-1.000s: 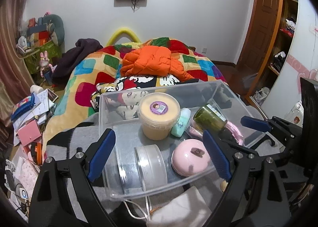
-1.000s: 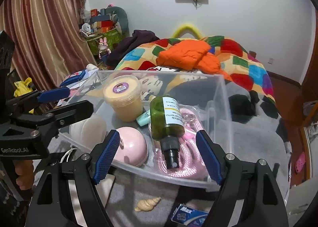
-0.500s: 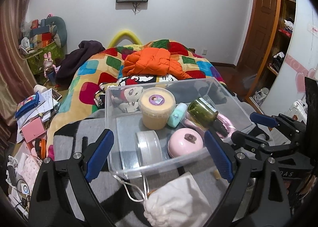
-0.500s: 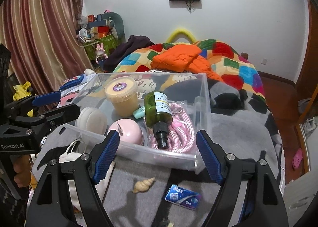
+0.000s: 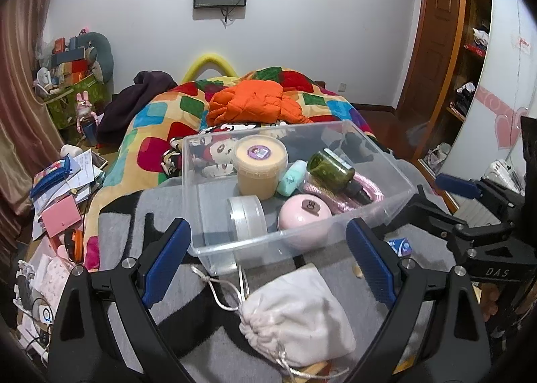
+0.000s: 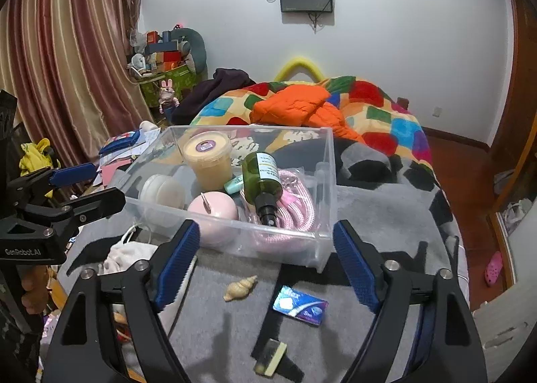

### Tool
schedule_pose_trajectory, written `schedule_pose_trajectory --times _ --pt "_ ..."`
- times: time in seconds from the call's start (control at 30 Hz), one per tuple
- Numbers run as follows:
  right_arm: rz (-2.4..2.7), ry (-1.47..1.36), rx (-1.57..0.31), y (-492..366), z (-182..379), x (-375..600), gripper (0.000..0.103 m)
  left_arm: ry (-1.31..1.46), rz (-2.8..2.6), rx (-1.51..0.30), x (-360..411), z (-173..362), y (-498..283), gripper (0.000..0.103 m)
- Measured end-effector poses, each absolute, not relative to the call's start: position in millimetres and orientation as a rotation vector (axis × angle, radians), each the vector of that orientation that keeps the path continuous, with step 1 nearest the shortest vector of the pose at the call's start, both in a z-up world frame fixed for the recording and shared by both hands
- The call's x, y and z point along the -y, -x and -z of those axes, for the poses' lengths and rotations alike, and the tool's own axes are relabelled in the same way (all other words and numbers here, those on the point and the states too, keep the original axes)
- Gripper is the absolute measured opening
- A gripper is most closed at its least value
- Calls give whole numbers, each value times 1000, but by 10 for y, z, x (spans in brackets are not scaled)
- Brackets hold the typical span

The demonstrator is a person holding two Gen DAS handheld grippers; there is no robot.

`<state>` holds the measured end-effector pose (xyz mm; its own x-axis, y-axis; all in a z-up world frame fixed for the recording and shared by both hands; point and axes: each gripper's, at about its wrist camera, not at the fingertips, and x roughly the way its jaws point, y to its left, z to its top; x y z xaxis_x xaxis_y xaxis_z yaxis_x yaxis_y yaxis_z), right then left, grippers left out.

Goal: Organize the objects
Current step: 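Withdraw both tools from the box toward the remaining items on the blanket, then grasp the white drawstring bag with left tool while right grasps small green-white block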

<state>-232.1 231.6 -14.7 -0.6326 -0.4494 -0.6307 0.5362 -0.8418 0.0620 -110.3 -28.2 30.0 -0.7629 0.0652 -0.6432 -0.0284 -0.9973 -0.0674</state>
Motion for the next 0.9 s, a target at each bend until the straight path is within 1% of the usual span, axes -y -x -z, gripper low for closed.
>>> schedule_pose_trajectory --times 0.2,0.4,0.63,0.9 --pt "2452 -873 -224 2229 185 -2362 85 1091 -2876 86 257 -214 1014 95" --pt "2479 -867 -281 2144 260 -2441 85 1141 -2850 126 295 -92 932 95" --pt "2503 -913 -259 2134 362 -2664 85 1188 -2842 163 396 27 794 95" --pt "2494 -1002 -268 2084 583 -2790 85 1237 -2791 156 280 213 717 95"
